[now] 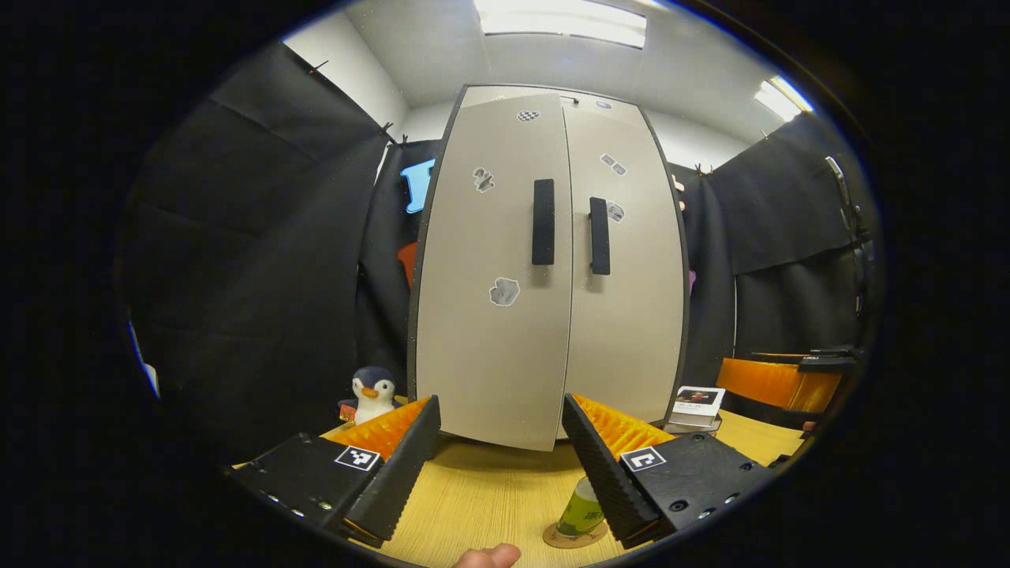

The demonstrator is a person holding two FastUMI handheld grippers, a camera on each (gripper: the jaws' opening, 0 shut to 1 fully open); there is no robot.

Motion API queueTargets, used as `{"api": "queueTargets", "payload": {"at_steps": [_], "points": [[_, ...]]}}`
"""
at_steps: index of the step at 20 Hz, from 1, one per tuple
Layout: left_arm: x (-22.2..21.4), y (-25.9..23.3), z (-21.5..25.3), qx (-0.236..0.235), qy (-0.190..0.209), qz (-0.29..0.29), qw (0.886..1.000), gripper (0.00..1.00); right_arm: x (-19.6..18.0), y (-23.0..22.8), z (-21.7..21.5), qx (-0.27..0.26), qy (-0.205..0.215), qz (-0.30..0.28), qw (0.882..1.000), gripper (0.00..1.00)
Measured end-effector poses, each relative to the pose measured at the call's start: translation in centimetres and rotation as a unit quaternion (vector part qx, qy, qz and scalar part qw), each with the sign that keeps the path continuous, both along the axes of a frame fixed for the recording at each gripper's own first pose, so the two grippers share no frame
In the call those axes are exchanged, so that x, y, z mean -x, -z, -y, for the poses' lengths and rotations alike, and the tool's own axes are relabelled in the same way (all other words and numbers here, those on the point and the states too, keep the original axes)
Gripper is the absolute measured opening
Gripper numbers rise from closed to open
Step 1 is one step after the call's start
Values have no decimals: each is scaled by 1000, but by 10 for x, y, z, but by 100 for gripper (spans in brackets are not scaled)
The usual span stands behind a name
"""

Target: Grasp the bottle in the cabinet with the left hand and place it on the coaster, then close the right door with the right hand and the left door with the left hand.

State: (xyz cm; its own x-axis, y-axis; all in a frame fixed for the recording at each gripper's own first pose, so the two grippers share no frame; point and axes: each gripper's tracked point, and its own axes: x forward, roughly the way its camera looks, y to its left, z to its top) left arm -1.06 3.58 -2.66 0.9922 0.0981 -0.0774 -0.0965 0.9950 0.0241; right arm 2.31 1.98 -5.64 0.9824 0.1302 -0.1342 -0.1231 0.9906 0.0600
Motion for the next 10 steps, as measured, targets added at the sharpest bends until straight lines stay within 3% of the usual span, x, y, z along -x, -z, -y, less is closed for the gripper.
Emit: {"api": "queueTargets", "payload": {"at_steps": [2,3,10], "points": [[1,0,2,-1,2,-2,1000,90,1,-1,3,0,4,0,1000,83],[1,0,3,0,4,-1,1000,95,0,-1,4,-2,6,0,1000,83],[3,1,4,2,4,-2,1000,95,4,-1,7,-6,11,-2,1000,83]]}}
